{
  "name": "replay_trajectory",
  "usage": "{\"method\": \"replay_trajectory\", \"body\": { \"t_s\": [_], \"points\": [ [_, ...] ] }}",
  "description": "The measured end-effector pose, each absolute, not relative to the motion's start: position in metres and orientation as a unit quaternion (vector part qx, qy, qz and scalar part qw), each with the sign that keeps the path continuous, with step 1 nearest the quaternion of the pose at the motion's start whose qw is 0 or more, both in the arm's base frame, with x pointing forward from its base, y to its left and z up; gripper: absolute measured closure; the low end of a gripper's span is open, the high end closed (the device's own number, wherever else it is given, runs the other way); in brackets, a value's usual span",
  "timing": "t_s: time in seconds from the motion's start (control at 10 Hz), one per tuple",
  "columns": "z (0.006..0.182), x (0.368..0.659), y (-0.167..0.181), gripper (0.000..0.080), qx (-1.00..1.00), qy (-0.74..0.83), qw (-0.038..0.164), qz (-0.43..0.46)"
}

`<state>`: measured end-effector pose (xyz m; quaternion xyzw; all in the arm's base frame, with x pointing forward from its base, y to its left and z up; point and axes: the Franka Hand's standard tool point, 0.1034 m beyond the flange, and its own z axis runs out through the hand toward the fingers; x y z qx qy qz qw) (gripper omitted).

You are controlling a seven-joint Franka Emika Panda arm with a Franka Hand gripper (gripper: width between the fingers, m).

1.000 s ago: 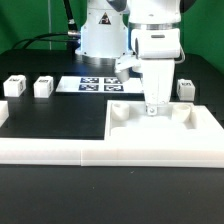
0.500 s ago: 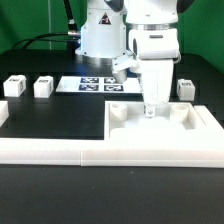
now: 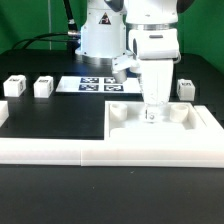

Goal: Assemble square table

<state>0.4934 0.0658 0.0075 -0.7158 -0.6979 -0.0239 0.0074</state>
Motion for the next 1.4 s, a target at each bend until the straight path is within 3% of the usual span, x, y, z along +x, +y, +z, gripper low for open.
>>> {"method": "replay_trajectory", "body": {
  "t_s": [0.6,1.0,1.4],
  "points": [
    [0.008,0.494,0.066,0.015,-0.716,-0.698,0.007,-0.024],
    [0.063,0.479,0.098,0.015,-0.803,-0.594,-0.015,-0.044],
    [0.066,0.461,0.14,0.015,-0.914,-0.403,0.003,-0.052]
  ]
}}
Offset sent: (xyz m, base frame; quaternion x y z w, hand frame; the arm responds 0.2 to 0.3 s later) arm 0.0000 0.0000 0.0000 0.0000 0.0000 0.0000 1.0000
